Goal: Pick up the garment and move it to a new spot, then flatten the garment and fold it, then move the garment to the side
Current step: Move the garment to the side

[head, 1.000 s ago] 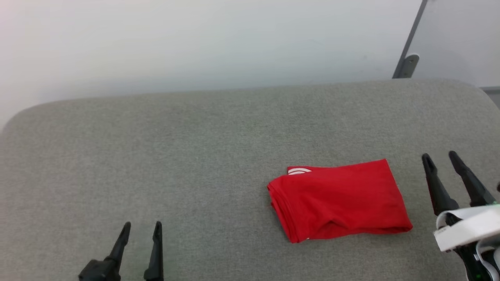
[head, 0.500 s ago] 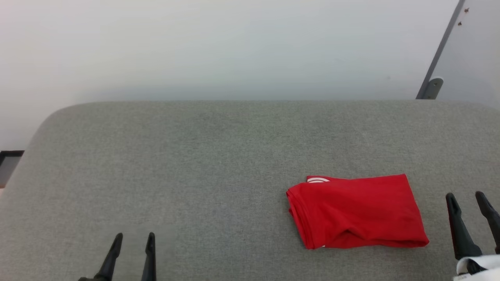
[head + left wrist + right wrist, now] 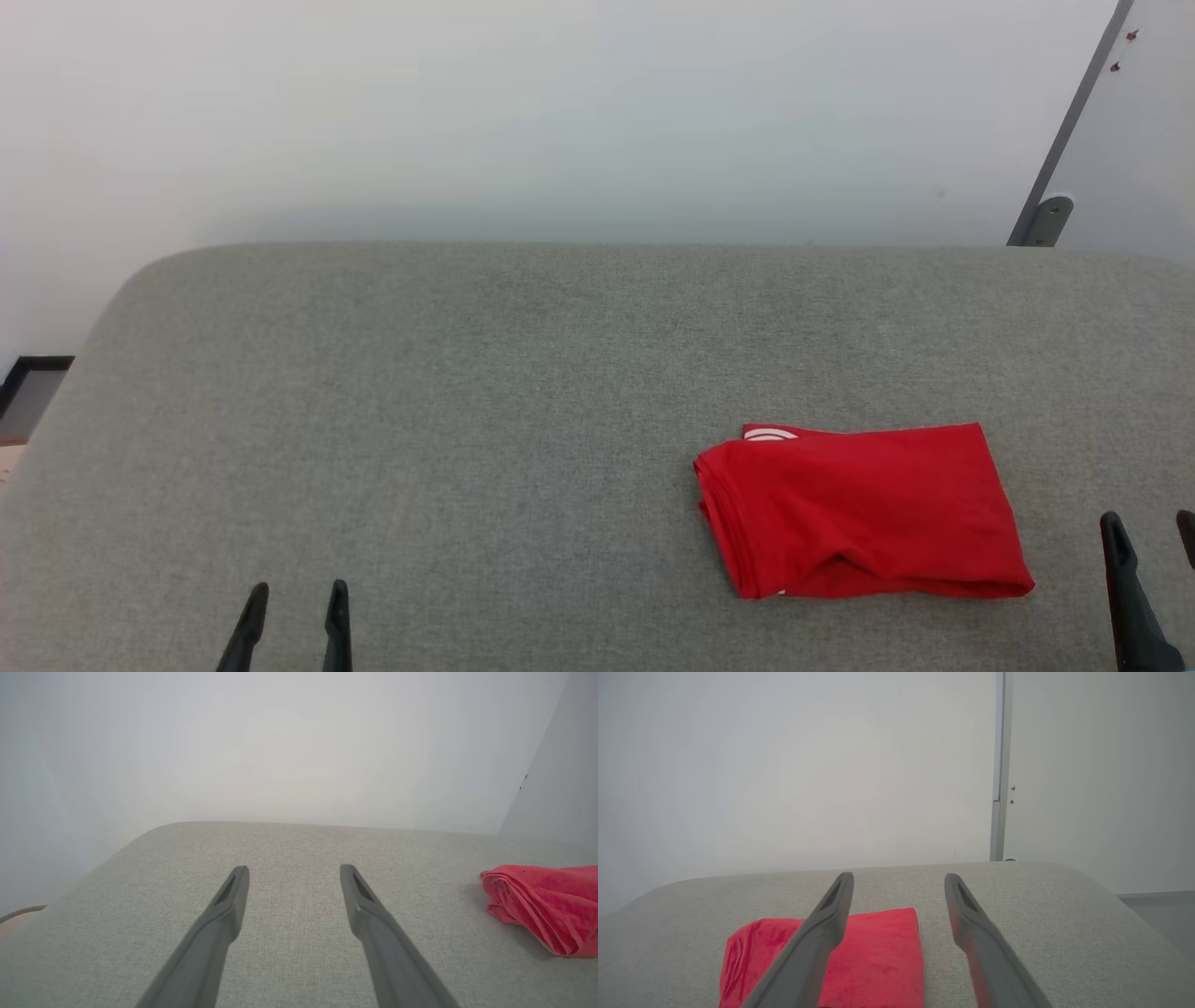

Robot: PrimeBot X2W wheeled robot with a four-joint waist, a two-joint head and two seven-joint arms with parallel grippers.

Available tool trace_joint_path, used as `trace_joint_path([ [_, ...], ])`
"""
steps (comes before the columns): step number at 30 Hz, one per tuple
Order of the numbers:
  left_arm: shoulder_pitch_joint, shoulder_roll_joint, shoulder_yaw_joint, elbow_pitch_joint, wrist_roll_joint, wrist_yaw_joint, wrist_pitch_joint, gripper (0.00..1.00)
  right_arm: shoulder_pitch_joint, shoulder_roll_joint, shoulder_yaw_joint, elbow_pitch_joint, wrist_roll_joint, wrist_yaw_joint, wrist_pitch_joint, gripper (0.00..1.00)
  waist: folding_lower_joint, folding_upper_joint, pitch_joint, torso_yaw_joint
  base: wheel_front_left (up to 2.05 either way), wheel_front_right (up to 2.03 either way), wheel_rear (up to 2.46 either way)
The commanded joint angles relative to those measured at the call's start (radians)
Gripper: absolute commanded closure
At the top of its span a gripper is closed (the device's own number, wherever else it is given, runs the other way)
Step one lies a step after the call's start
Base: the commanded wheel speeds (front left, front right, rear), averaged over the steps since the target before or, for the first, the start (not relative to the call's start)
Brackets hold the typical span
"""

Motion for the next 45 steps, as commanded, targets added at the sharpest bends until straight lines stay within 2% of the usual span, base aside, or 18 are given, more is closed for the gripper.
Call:
trace_joint_path([
  [1,0.011,-0.003,0.001,-0.004,0.007,-0.002,-0.004,0.0,0.014,0.008,-0.01,-0.007,-0.008,-0.001,-0.004,0.0,0.0,0.0,-0.002,0.001,0.0,0.0,0.0],
  [8,-0.003,-0.004,-0.009,0.0,0.012,-0.002,-0.004,0.0,0.004,0.016,-0.012,-0.008,-0.017,-0.001,-0.004,0.0,0.0,0.0,-0.002,-0.002,0.0,0.0,0.0],
  [14,-0.011,-0.006,-0.017,0.005,0.004,-0.002,-0.004,0.0,-0.025,-0.006,0.005,0.021,-0.023,-0.001,-0.002,0.0,0.0,0.0,0.006,0.0,0.0,0.0,0.0],
  [17,-0.02,-0.009,-0.022,0.009,-0.001,-0.002,-0.004,0.0,-0.08,-0.036,0.03,0.063,-0.03,-0.001,0.045,0.0,0.0,0.0,0.017,-0.003,0.0,0.0,0.0],
  [18,-0.023,-0.01,-0.025,0.011,-0.002,-0.002,-0.004,0.0,-0.1,-0.039,0.041,0.083,-0.017,-0.001,0.075,0.0,0.0,0.0,0.02,-0.004,0.0,0.0,0.0],
  [22,-0.046,-0.012,-0.045,0.023,-0.004,-0.002,-0.004,0.0,-0.194,-0.121,0.126,0.134,0.017,-0.001,0.21,0.0,0.0,0.0,0.034,0.009,0.0,0.0,0.0],
  [27,-0.094,-0.015,-0.07,0.038,-0.001,-0.002,-0.004,0.0,-0.322,-0.245,0.249,0.212,0.1,-0.001,0.476,0.0,0.0,0.0,0.079,0.026,0.0,0.0,0.0],
  [31,-0.138,-0.016,-0.092,0.049,-0.003,-0.002,-0.004,0.0,-0.423,-0.288,0.298,0.302,0.219,-0.001,0.69,0.0,0.0,0.0,0.121,0.039,0.0,0.0,0.0],
  [35,-0.178,-0.017,-0.114,0.06,-0.011,-0.002,-0.004,0.0,-0.514,-0.301,0.346,0.386,0.311,-0.001,0.892,0.0,0.0,0.0,0.164,0.052,0.0,0.0,0.0],
  [38,-0.21,-0.018,-0.138,0.068,-0.014,-0.002,-0.004,0.0,-0.566,-0.289,0.357,0.431,0.353,-0.001,0.946,0.0,0.0,0.0,0.197,0.066,0.0,0.0,0.0],
  [45,-0.274,-0.018,-0.179,0.074,0.01,-0.002,-0.004,0.0,-0.625,-0.27,0.383,0.527,0.36,-0.001,0.968,0.0,0.0,0.0,0.263,0.092,0.0,0.0,0.0],
])
